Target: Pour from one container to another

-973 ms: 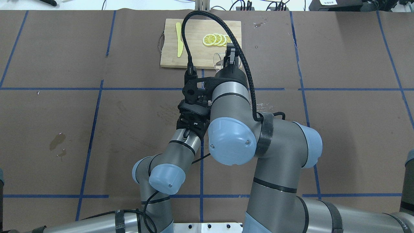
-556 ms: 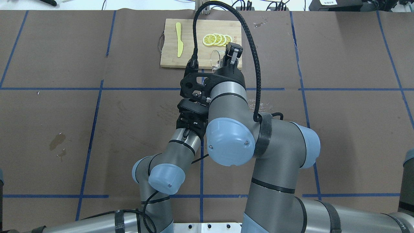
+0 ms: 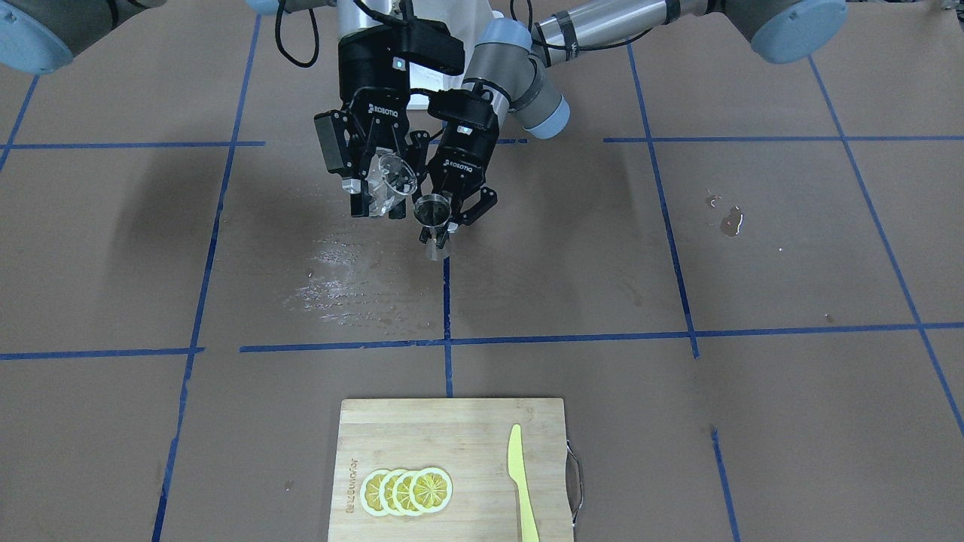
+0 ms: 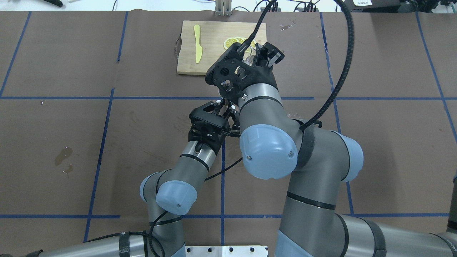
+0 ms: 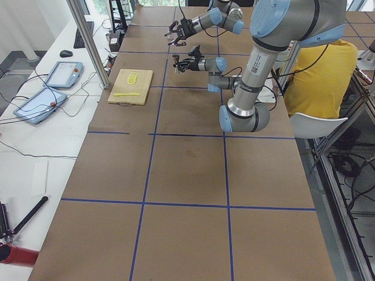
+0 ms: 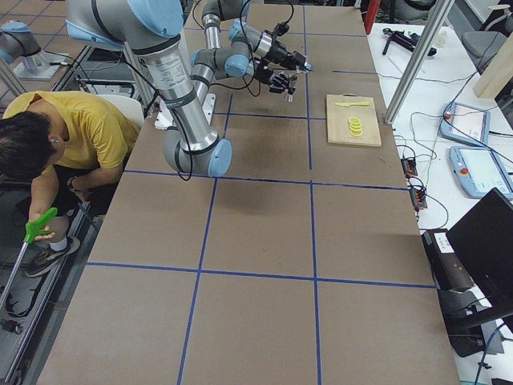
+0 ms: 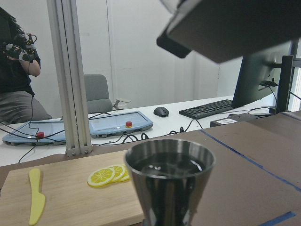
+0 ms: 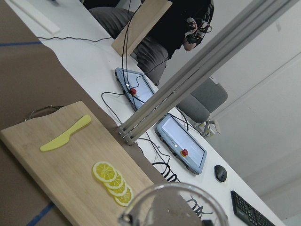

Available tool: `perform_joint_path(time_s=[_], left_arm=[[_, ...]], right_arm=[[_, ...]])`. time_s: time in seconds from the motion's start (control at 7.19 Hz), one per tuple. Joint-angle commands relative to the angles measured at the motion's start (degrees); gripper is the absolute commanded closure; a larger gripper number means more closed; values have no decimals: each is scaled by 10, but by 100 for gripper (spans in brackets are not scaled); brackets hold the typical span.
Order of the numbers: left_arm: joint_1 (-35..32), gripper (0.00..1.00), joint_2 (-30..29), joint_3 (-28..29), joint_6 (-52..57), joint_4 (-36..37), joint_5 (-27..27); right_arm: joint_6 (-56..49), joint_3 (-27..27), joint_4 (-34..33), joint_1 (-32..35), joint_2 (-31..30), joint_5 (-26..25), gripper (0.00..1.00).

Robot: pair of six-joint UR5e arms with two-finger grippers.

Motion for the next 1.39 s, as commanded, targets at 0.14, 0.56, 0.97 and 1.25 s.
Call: perform_joint_path(time_s=[0.14, 0.56, 0.97, 1.25], left_arm=[[-6, 100, 87, -94, 4, -11, 3], [-11, 100, 205, -156, 2, -113, 2], [-14, 100, 360, -154, -18, -291, -4], [-14, 100, 455, -147, -49, -295, -5]], right_arm=[[189, 71, 2, 16, -81, 37, 100], [299, 83, 47, 17, -159, 70, 100], [293, 73, 250, 26, -317, 98, 100], [294, 63, 254, 24, -326, 98, 100]])
